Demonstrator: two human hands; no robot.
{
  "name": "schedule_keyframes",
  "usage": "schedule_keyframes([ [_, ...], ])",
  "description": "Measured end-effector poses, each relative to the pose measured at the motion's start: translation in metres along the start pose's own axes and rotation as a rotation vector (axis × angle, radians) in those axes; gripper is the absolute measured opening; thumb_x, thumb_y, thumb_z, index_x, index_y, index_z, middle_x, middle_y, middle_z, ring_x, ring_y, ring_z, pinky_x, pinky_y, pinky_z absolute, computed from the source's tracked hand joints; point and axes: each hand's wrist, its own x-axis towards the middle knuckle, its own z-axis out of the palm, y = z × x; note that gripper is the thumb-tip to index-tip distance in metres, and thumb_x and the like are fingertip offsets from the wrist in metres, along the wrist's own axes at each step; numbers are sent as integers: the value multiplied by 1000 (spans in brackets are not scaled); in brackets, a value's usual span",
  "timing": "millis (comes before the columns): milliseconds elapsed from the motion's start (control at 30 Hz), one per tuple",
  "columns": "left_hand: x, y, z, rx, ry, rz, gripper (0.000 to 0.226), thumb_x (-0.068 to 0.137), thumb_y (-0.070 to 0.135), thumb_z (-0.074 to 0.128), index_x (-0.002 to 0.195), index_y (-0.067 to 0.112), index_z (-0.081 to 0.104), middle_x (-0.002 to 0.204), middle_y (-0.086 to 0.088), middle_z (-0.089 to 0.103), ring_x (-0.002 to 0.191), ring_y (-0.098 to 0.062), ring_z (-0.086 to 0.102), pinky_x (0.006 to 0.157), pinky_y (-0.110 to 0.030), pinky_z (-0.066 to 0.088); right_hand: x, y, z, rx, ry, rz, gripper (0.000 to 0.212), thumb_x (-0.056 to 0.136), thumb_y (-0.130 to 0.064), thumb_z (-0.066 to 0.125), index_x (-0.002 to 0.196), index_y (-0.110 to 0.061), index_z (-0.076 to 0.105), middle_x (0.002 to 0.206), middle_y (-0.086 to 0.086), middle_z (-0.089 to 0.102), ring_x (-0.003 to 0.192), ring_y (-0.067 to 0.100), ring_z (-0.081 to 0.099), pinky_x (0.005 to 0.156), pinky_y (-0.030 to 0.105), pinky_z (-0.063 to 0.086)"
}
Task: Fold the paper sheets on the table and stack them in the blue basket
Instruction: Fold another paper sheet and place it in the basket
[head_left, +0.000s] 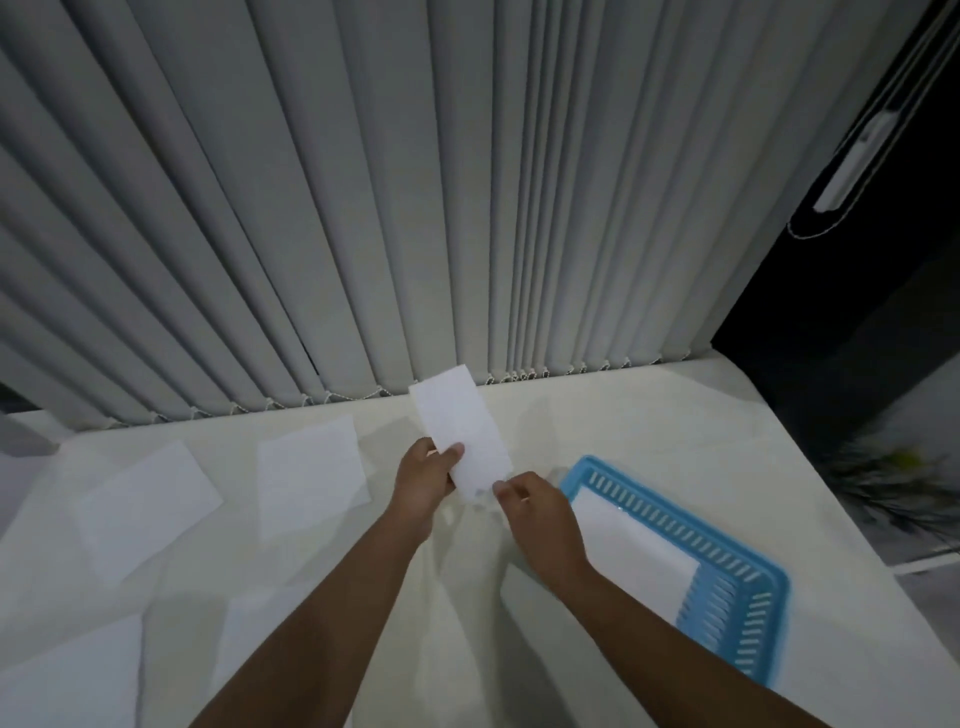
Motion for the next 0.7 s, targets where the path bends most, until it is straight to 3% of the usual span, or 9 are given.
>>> schedule_keyframes([
  [100,-28,-7,15,-167,-31,0,11,93,13,57,101,10,63,107,-13,68,95,-27,65,89,-40,52,-11,-7,-4,404,-124,321,30,93,-46,52,91,-18,61,92,0,62,89,19,59,77,31,45],
  [200,-51,-20,30,-251,-61,-43,11,93,13,56,101,10,64,104,-9,69,94,-23,64,90,-36,51,-15,1,-10,741,-70,444,18,91,-35,60,87,-17,59,85,2,60,78,17,56,71,28,46],
  [300,-64,-32,43,-363,-88,-97,16,93,15,57,107,9,62,107,-11,68,94,-22,64,86,-34,52,-20,13,-25,725,46,393,21,88,-19,63,71,-13,53,69,6,54,61,17,49,62,28,43],
  [433,-66,-34,57,-444,-87,-122,27,94,20,57,117,6,60,110,-11,69,95,-22,66,80,-32,54,-33,33,-54,603,123,367,33,87,-14,65,60,-12,47,58,3,50,55,15,45,58,25,42],
  [567,-67,-34,73,-377,-122,-120,17,95,22,56,105,10,63,105,-7,70,91,-18,66,85,-31,52,-39,58,-79,635,210,377,33,87,-9,64,57,-11,53,59,6,53,55,15,47,63,29,44],
  [700,-69,-44,88,-228,-100,-121,10,95,21,56,93,15,64,92,-4,68,86,-18,62,88,-30,47,-42,79,-101,676,319,400,19,87,-7,65,68,-9,60,60,5,53,58,16,47,66,31,45],
])
